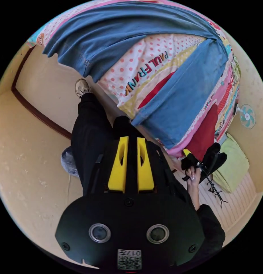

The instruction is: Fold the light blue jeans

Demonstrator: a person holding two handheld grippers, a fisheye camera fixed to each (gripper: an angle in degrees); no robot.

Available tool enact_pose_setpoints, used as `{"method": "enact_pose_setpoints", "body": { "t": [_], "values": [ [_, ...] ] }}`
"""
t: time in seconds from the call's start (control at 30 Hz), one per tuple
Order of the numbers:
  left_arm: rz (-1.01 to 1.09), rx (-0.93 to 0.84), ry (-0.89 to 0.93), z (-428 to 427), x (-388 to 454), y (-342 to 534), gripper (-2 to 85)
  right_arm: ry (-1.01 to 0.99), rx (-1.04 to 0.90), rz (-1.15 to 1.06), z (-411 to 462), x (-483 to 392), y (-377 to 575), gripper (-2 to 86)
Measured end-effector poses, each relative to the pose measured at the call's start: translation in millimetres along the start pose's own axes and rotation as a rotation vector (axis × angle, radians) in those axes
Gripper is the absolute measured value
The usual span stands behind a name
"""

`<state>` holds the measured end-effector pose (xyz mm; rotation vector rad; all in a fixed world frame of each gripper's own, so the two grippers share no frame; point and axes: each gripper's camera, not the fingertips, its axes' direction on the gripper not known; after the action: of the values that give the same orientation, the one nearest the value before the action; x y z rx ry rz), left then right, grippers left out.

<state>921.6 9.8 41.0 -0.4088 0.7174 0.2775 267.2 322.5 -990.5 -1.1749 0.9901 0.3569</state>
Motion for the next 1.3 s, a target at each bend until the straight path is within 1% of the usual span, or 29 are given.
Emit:
{"method": "enact_pose_setpoints", "body": {
  "t": [0.03, 0.1, 0.17, 0.23, 0.37, 0.43, 0.53, 0.6, 0.67, 0.73, 0.77, 0.83, 0.93, 0.97, 1.03, 1.1, 1.13, 1.2, 1.23, 1.3],
  "values": [
    [-0.014, 0.022, -0.012, -2.3, 1.6, 3.1, 6.1, 0.013, 0.003, 0.004, 0.0, -0.9, -0.5, 4.3],
    [-0.012, 0.052, 0.006, -9.4, 6.7, 9.3, 6.5, 0.052, 0.009, -0.016, -2.0, -6.9, 0.2, 8.6],
    [0.046, 0.052, 0.079, -14.4, 21.9, 15.3, 6.9, 0.112, -0.024, -0.015, 2.6, -7.4, -0.5, 10.6],
    [0.128, 0.033, 0.123, -13.2, 41.7, 16.3, 7.1, 0.166, -0.052, -0.009, 11.8, -3.7, -2.1, 10.9],
    [0.29, -0.036, 0.089, -4.4, 98.2, 11.1, 8.2, 0.089, -0.122, -0.012, 37.7, 10.4, -15.0, 6.8],
    [0.362, -0.072, 0.053, -1.2, 124.4, 8.8, 9.1, 0.1, -0.144, -0.002, 42.8, 12.5, -17.8, 4.6],
    [0.459, -0.129, -0.058, 3.1, 166.5, 5.3, 12.7, -0.022, -0.107, -0.057, 29.9, -3.6, -13.7, 3.6],
    [0.487, -0.176, -0.088, 6.5, 186.1, 2.6, 14.4, -0.15, -0.057, -0.128, 12.0, -26.1, -7.8, 3.1],
    [0.511, -0.244, -0.125, 12.0, 205.3, -0.2, 14.7, -0.193, -0.024, -0.177, 0.5, -42.5, -5.7, 2.9],
    [0.508, -0.289, -0.189, 15.8, 212.5, -1.6, 13.3, -0.211, 0.003, -0.229, -7.1, -56.9, -7.0, 2.7],
    [0.5, -0.281, -0.205, 11.8, 214.1, -2.3, 8.7, -0.195, -0.006, -0.247, -6.9, -63.8, -10.2, 2.6],
    [0.485, -0.266, -0.269, 3.3, 213.2, -2.8, 4.0, -0.185, -0.028, -0.302, -3.3, -71.7, -14.1, 2.5],
    [0.535, -0.265, -0.268, -13.2, 208.5, -0.9, 1.5, -0.241, -0.095, -0.319, -0.4, -69.7, -21.1, 2.0],
    [0.543, -0.262, -0.267, -21.5, 204.3, -0.7, 1.1, -0.25, -0.145, -0.321, -1.6, -66.2, -24.2, 1.7],
    [0.548, -0.259, -0.257, -35.0, 196.9, -1.3, 0.8, -0.2, -0.251, -0.294, -6.6, -57.8, -31.1, 1.4],
    [0.543, -0.251, -0.221, -50.9, 188.2, -2.7, 0.7, -0.116, -0.386, -0.25, -22.5, -43.5, -47.7, 1.6],
    [0.541, -0.242, -0.193, -62.3, 182.6, -3.6, 0.6, -0.089, -0.396, -0.239, -29.7, -40.4, -54.4, 1.7],
    [0.541, -0.227, -0.154, -79.2, 174.5, -5.1, 0.5, 0.018, -0.304, -0.189, -74.1, -32.3, -95.5, 3.0],
    [0.536, -0.217, -0.128, -90.3, 168.5, -6.5, 0.5, 0.031, -0.267, -0.177, -86.8, -31.7, -109.0, 3.6],
    [0.523, -0.207, -0.087, -105.4, 158.7, -9.3, 0.5, 0.058, -0.078, -0.145, -138.0, -35.7, -170.1, 7.0]
  ]
}}
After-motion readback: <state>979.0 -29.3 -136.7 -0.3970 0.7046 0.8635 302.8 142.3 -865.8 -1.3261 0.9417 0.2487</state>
